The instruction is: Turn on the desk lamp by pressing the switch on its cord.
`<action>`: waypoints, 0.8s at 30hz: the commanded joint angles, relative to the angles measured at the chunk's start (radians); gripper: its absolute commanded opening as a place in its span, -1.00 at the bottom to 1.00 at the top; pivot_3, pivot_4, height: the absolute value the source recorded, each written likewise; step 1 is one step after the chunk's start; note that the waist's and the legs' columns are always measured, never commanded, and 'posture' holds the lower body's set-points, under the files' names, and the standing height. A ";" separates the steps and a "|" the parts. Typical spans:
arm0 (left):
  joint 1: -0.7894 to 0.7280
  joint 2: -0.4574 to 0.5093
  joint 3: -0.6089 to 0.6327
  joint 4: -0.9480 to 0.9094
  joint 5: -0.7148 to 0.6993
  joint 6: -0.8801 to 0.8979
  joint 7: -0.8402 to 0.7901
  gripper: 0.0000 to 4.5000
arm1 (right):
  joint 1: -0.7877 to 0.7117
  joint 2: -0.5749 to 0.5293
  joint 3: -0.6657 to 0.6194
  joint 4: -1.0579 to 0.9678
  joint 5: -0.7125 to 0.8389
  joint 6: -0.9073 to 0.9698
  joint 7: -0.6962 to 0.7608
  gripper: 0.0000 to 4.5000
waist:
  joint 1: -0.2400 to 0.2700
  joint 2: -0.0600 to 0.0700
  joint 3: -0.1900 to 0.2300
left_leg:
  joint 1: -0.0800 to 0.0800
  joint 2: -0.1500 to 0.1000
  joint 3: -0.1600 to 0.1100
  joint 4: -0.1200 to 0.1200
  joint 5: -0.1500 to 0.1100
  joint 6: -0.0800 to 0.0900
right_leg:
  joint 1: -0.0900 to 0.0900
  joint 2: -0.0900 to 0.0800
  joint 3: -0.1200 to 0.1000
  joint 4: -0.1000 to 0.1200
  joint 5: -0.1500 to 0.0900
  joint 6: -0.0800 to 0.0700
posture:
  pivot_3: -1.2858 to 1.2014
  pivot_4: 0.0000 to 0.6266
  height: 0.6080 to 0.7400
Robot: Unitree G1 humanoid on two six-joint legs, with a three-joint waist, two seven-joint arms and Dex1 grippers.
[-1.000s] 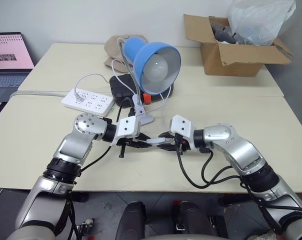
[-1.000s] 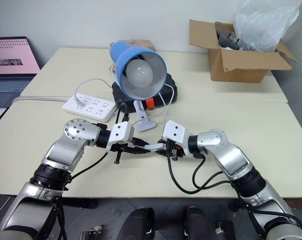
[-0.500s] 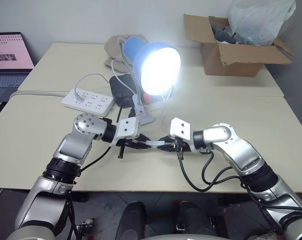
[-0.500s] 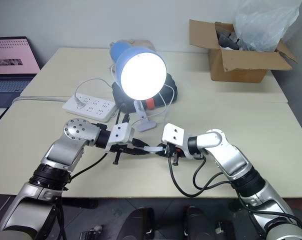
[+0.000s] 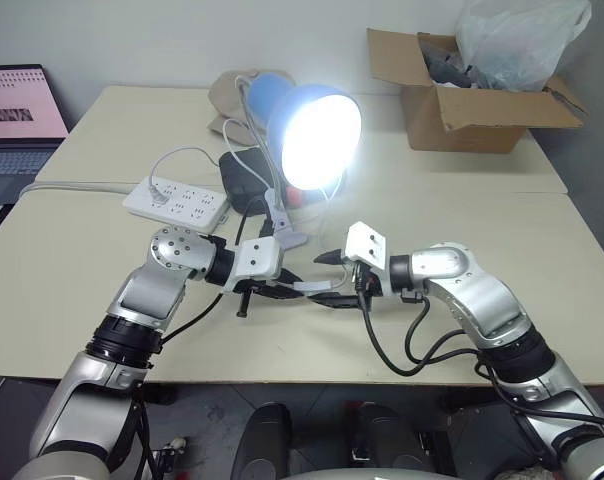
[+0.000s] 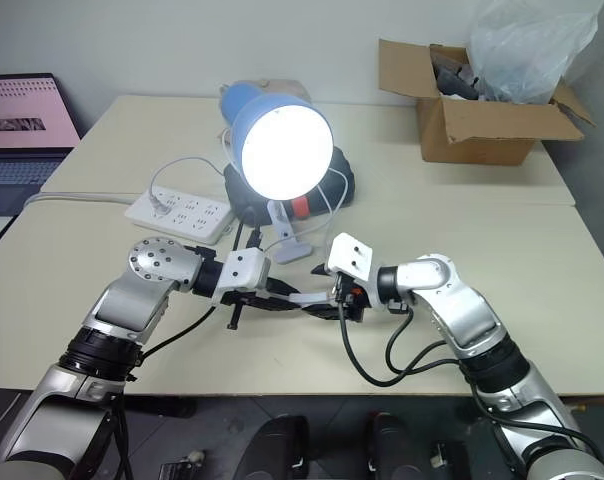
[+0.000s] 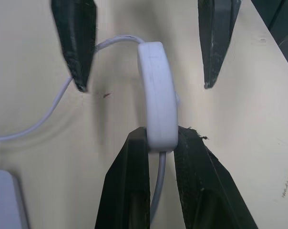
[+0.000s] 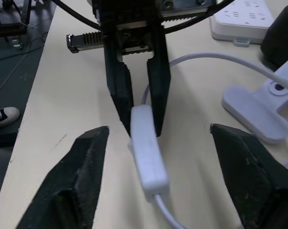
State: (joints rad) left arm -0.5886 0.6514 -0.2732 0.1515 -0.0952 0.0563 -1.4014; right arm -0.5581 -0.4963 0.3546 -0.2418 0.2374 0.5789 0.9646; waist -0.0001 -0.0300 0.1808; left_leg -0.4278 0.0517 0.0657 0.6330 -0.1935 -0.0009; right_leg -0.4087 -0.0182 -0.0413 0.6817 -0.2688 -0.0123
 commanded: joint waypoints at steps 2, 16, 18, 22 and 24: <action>-0.028 -0.025 -0.011 0.074 0.026 -0.043 0.034 -0.82 | 0.049 -0.103 -0.094 -0.147 0.039 0.021 0.019 1.00 | 0.002 0.000 0.000 | 0.000 0.000 0.000 0.000 0.000 0.000 | 0.000 0.000 0.000 0.000 0.000 0.000 | 0.03 -0.52 1.00; -0.141 -0.145 -0.049 0.391 0.143 -0.224 0.153 -0.82 | 0.287 -0.300 -0.272 -0.411 0.079 0.130 -0.060 1.00 | -0.002 0.000 0.000 | 0.000 -0.001 -0.003 0.001 0.000 0.000 | 0.001 0.000 0.000 0.000 0.001 0.001 | 0.03 -0.52 1.00; -0.152 -0.156 -0.043 0.409 0.134 -0.213 0.150 -0.67 | 0.296 -0.292 -0.285 -0.425 0.083 0.143 -0.087 1.00 | -0.001 0.000 0.000 | -0.001 -0.002 -0.003 0.001 0.000 0.000 | 0.001 0.000 0.000 0.000 0.001 0.002 | 0.03 -0.52 1.00; -0.156 -0.157 -0.026 0.394 0.106 -0.209 0.127 -0.26 | 0.306 -0.292 -0.291 -0.436 0.083 0.156 -0.112 1.00 | 0.000 0.000 0.000 | -0.001 -0.002 -0.003 0.002 0.000 0.000 | 0.001 -0.001 0.000 0.000 0.001 0.002 | 0.03 -0.52 1.00; -0.156 -0.154 -0.017 0.384 0.097 -0.211 0.123 -0.10 | 0.307 -0.296 -0.289 -0.437 0.086 0.157 -0.117 1.00 | 0.000 0.000 0.000 | -0.001 -0.002 -0.003 0.003 0.000 0.000 | 0.001 -0.001 0.000 0.000 0.001 0.002 | 0.03 -0.52 1.00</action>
State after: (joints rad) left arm -0.7228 0.4962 -0.3171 0.5631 0.0343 -0.1492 -1.2724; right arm -0.2485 -0.7846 0.0970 -0.6418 0.3096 0.7352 0.8609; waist -0.0002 -0.0303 0.1806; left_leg -0.4289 0.0493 0.0628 0.6356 -0.1935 -0.0007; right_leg -0.4077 -0.0191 -0.0416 0.6812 -0.2675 -0.0100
